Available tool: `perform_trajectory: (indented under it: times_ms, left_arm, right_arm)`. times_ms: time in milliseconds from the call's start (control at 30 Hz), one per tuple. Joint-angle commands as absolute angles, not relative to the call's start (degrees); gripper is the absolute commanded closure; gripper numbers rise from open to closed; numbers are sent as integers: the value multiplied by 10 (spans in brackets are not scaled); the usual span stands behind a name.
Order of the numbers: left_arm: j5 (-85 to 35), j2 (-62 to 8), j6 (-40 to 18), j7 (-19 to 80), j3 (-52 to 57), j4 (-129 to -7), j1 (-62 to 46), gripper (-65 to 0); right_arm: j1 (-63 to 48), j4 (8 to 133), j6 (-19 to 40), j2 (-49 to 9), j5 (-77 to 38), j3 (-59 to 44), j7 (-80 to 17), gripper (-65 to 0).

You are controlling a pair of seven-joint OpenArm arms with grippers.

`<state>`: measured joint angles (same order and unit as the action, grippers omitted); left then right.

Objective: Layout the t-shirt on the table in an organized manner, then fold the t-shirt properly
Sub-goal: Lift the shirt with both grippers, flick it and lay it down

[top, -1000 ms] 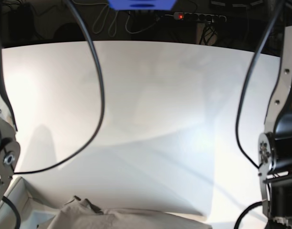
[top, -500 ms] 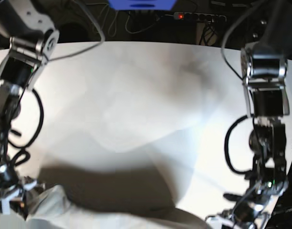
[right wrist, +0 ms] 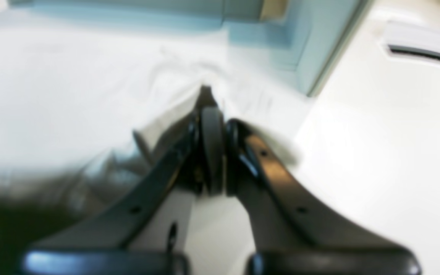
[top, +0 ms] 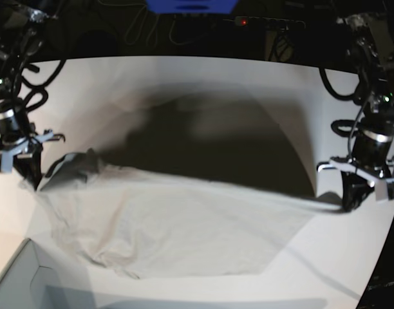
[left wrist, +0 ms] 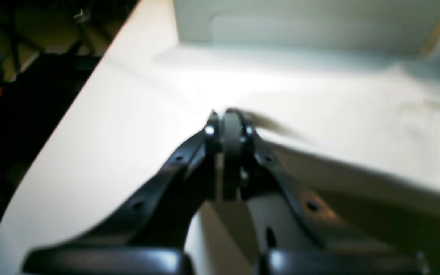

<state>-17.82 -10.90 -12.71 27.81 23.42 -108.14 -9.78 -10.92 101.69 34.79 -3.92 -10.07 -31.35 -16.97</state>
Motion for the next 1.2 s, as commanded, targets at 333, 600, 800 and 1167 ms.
perform_trajectory:
  times_ms: [333,600,800,1167]
  left_arm:
    - [-184,-15,-134,259,313,-1102,-236,0]
    - [-184,-13,-134,263,341,-1099,-247,0]
    - [-184,-7,-134,264,338,-1094,-263,0]
    - [-182,-11,-134,264,337,-1040,-246,0]
  right_arm:
    - [-231,1094,400,38,-109,-436,-155,0]
    - [-258,1089,400,42,-107,-445,-160,0]
    - [-259,1047,400,41,-106,-436,-157,0]
    - [-205,1035,400,32,-105,-430,-160,0]
